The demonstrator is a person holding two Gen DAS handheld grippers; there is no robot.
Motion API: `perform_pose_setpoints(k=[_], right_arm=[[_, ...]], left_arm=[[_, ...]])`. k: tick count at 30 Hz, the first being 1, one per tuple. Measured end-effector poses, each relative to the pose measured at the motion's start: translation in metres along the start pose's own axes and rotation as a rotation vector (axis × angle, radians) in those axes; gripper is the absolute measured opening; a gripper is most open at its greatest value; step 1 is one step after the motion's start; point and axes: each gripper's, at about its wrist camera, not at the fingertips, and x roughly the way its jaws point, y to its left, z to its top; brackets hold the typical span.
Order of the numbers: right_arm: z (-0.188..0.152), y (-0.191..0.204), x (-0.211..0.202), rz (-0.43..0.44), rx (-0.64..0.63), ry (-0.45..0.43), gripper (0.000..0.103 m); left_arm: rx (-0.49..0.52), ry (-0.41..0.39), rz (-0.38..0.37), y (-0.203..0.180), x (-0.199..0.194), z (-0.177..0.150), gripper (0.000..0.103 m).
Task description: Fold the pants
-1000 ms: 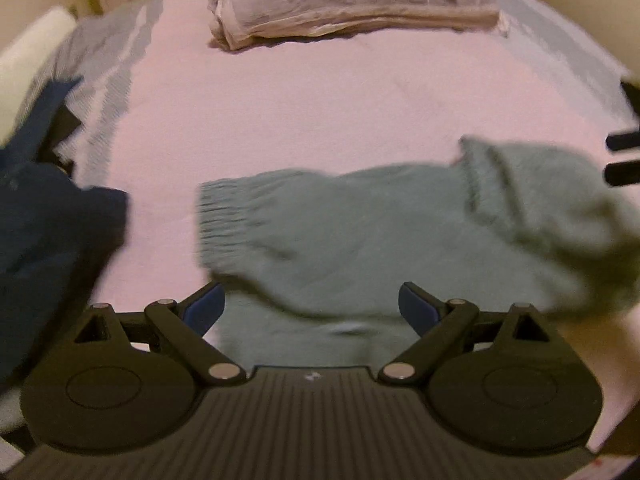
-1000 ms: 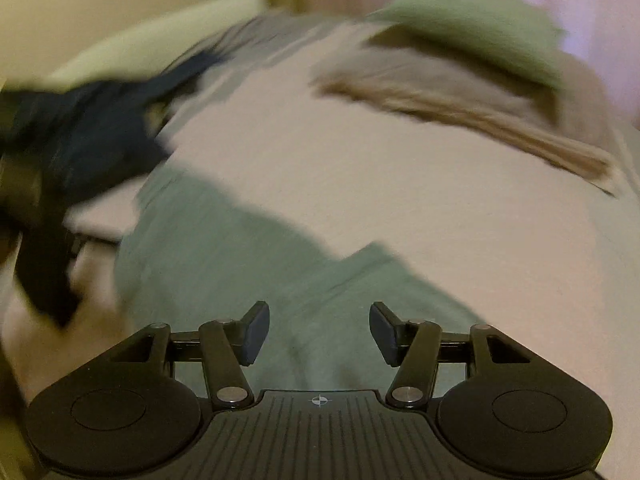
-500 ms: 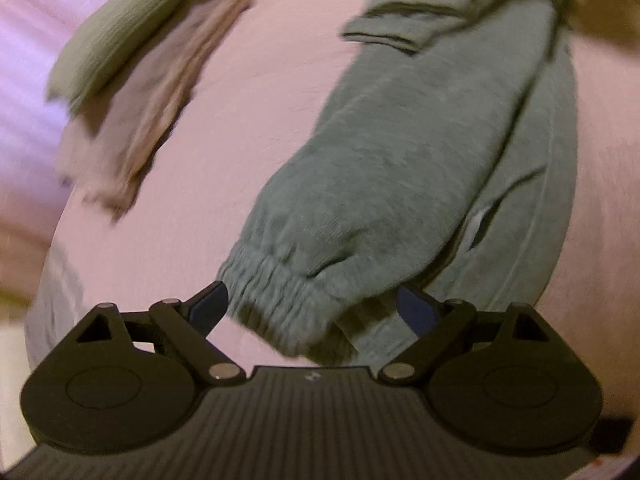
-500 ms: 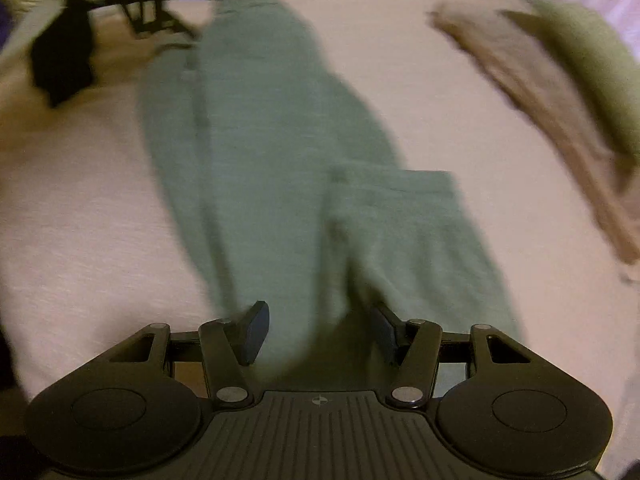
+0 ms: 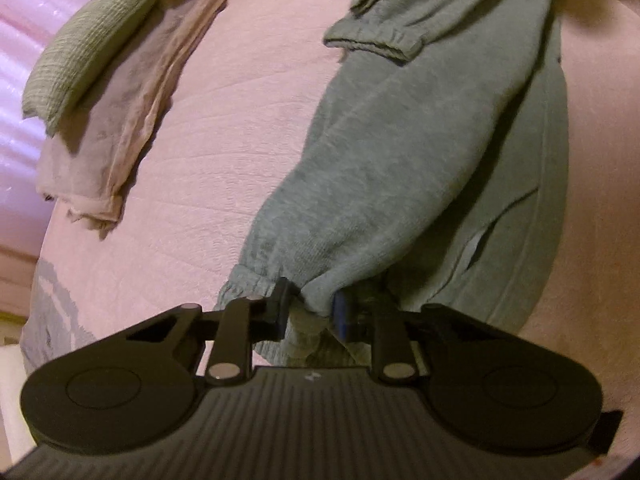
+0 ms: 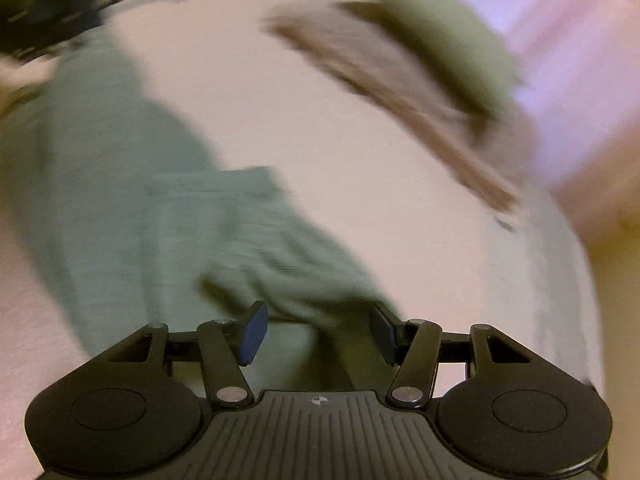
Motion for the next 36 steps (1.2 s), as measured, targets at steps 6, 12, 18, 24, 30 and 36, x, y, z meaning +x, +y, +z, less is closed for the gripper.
perform_pose_setpoints(k=[6,12,18,24,30,36], right_arm=[[-0.016,-0.017,-0.017,-0.068,-0.009,-0.023,0.054],[-0.021,-0.003,0.018,0.006,-0.130,-0.033,0.036],[-0.057,-0.105,-0.023,-0.184,0.339,-0.051,0.007],[-0.173,-0.191,-0.047,-0.412,0.878,0.250,0.054],[-0.136,-0.132,-0.047,-0.251,0.746,0.195,0.055],[-0.055,-0.045,-0.023,0.139,0.270,0.012,0.063]], left_arm=[[0.025,0.030,0.042,-0.011,0.001,0.013,0.023],[0.042,0.065,0.041,-0.018,0.006,0.021,0.029],[0.033,0.074,0.049,-0.020,0.001,0.027,0.035],[-0.002,0.048,0.066,-0.020,-0.014,0.033,0.051],[0.040,0.013,0.076,-0.028,-0.013,0.035,0.064],[0.167,-0.008,0.042,-0.040,-0.007,0.025,0.064]])
